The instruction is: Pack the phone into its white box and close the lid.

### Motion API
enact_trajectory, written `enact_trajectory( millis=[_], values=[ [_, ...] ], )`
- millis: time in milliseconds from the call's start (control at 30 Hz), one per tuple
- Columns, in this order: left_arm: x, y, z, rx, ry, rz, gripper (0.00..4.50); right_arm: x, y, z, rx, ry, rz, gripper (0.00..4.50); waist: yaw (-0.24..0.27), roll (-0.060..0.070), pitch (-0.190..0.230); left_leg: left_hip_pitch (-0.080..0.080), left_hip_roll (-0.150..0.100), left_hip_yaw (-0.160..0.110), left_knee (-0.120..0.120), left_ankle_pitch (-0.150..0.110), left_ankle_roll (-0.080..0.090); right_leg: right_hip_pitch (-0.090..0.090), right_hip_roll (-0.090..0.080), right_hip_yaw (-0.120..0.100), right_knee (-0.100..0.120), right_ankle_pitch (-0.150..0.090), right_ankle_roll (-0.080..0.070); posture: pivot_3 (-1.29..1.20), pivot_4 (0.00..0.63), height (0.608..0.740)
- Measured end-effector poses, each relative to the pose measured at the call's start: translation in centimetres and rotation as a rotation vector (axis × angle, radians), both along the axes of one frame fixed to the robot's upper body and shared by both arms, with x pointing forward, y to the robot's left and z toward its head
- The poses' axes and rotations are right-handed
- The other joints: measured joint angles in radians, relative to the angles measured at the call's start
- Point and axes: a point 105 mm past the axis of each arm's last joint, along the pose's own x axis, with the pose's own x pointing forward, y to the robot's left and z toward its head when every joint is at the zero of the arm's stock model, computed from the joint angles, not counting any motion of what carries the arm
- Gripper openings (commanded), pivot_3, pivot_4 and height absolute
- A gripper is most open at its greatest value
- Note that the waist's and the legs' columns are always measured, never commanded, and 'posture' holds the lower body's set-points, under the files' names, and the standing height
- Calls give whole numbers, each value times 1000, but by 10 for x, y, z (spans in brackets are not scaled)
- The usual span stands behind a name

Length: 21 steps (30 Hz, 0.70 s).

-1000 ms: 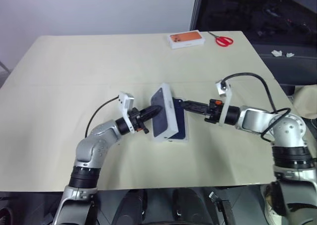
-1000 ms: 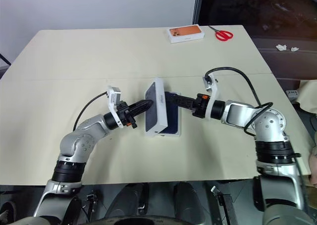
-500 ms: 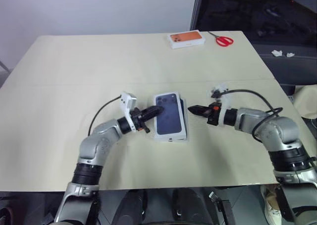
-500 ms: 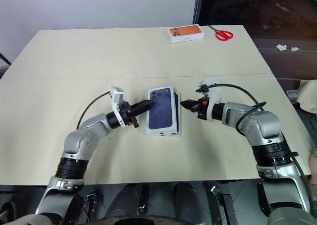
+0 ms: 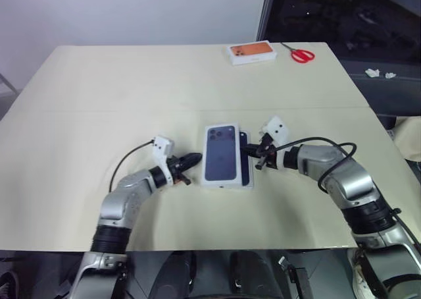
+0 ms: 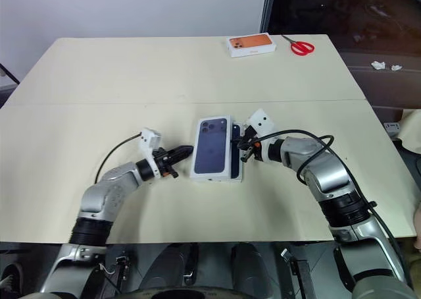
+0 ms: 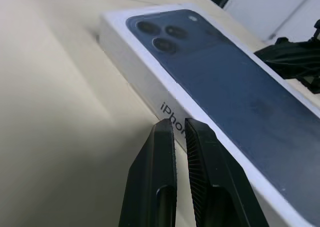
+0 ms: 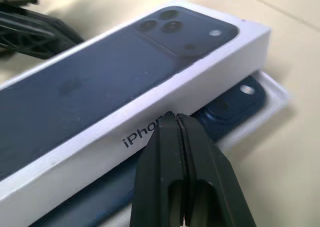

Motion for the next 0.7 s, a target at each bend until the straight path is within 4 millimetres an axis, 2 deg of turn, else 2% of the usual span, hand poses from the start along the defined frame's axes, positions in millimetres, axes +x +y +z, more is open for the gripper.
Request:
enact_trajectory(
  millis=[167,433,700],
  values=[
    [10,-8,2,-5,1,-7,484,2,-6,2,-26,-18,-16,26,7,0,0,0,0,0,0,0,0,0,0,0,0,0,0,0,150,740],
    [6,-18,3,-30,6,-44,484,-1,-18,0,-54,-16,-25,26,9,0,0,0,0,0,0,0,0,0,0,0,0,0,0,0,150,740],
    [1,-27,25,-55,-47,-77,484,-9,-24,-8,-67,0,-41,26,8,0,0,0,0,0,0,0,0,1,0,0,0,0,0,0,150,740]
  ],
)
